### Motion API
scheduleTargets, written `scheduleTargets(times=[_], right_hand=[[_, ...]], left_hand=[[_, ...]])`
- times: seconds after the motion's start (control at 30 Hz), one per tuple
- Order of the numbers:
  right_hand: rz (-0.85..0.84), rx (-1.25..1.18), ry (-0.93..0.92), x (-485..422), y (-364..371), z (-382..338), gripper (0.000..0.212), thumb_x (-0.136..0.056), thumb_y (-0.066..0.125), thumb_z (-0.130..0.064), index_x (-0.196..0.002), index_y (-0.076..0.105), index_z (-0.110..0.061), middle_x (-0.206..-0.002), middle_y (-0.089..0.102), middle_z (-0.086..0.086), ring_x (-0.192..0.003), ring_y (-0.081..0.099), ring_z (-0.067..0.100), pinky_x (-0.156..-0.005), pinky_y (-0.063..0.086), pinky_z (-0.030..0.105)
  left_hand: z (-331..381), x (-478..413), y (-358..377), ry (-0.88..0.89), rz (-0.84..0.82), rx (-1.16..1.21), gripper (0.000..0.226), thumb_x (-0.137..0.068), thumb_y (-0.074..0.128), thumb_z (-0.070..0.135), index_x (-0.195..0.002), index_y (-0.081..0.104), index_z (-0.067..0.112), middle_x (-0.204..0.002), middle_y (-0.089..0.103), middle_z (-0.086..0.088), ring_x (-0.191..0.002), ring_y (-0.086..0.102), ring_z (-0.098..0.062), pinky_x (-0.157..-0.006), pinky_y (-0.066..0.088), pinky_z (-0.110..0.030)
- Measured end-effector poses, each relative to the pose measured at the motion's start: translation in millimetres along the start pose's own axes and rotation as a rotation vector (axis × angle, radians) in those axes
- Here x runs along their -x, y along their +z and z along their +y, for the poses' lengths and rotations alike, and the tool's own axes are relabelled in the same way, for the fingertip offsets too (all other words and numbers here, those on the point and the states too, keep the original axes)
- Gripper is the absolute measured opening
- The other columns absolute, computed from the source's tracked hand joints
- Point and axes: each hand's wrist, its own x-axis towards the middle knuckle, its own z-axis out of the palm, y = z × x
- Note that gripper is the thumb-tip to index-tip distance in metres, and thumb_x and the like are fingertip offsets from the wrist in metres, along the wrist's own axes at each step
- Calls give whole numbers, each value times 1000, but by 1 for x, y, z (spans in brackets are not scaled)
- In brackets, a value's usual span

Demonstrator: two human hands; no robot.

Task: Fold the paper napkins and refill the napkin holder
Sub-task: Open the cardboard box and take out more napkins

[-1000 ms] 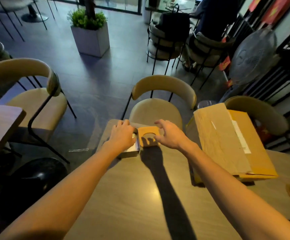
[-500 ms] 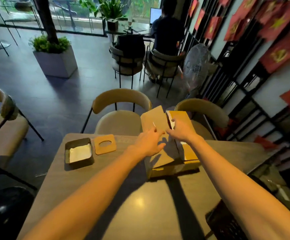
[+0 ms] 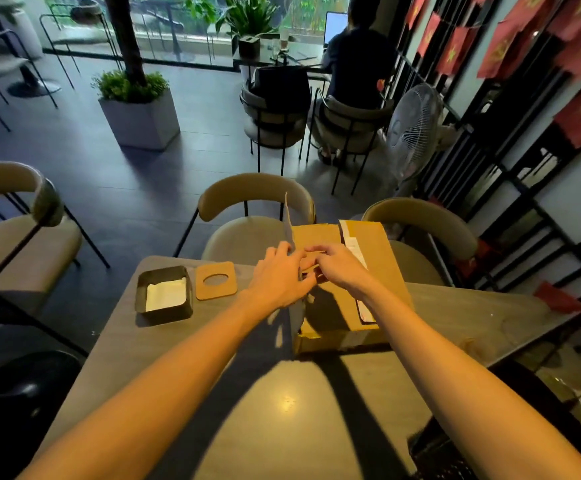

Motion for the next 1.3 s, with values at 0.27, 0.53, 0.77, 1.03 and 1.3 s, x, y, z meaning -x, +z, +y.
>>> scheduleTargets(times=[0.27, 0.53, 0.77, 1.03, 1.3], right_hand=[[-116, 477, -49, -24, 33, 21, 33, -101, 48, -15, -130, 62, -10, -132, 62, 9, -122, 57, 26, -97, 47, 35], [-54, 792, -31, -34, 10, 56, 42, -91, 66, -13, -133, 57, -18, -133, 56, 6, -116, 59, 29, -94, 54, 40], [-108, 757, -52, -43, -4, 56, 62, -88, 69, -9, -145, 46, -18, -142, 50, 10, -129, 51, 32, -104, 48, 41], [-123, 935, -124, -38, -25, 48, 31, -90, 67, -12, -120, 67, -20, -122, 63, 8, -111, 60, 30, -81, 52, 35], [-230, 1297, 16, -27, -35, 69, 64, -89, 69, -14, -145, 39, -16, -140, 53, 11, -129, 42, 35, -103, 44, 46]], left_hand=[[-53, 22, 10, -239, -112, -302, 47, -90, 54, 52, -124, 60, 19, -139, 38, -17, -131, 31, -35, -101, 37, -44], [-35, 13, 67, -355, -293, 69, 49, -93, 54, 55, -115, 63, 13, -109, 62, -7, -101, 60, -26, -88, 52, -40], [-15, -4, 70, -254, -196, 409, 50, -95, 58, 22, -144, 45, 20, -130, 53, -9, -116, 58, -27, -99, 50, -42], [-12, -15, 55, -214, -91, 543, 27, -92, 67, 17, -119, 62, 16, -104, 66, -5, -90, 65, -17, -80, 53, -27], [9, -15, 72, -91, -369, -4, 90, -73, 79, 56, -145, 41, 17, -141, 46, -8, -129, 39, -30, -105, 41, -43]])
